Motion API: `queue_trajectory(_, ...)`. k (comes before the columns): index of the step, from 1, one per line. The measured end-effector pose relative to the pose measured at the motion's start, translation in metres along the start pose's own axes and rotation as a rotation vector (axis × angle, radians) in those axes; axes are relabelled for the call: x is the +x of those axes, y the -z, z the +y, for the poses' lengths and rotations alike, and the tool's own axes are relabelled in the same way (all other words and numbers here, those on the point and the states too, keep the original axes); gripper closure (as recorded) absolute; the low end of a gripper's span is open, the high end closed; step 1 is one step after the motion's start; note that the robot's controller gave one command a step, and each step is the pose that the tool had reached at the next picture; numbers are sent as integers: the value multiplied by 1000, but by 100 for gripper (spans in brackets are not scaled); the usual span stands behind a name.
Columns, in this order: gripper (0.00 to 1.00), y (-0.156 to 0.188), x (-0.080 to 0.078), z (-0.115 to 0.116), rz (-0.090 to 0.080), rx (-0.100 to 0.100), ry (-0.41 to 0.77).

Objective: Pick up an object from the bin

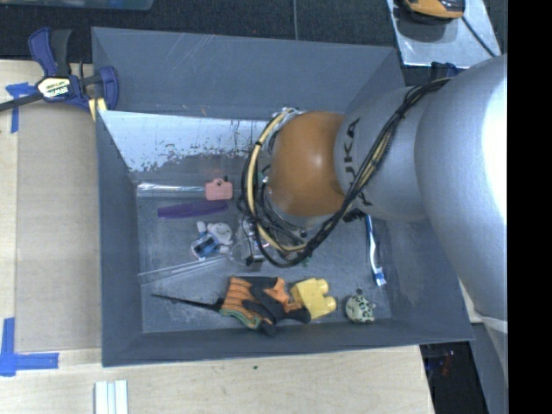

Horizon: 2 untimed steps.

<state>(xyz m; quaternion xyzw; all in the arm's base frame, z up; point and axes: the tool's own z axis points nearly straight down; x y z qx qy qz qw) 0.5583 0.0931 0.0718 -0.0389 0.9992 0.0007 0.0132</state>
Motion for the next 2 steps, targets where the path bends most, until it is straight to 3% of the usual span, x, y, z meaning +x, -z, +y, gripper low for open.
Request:
queue_trajectory(1, 100, 18, 2, 0, 7, 1, 0)
queue_trajectory(2, 100, 63, 0, 0, 7, 0, 0)
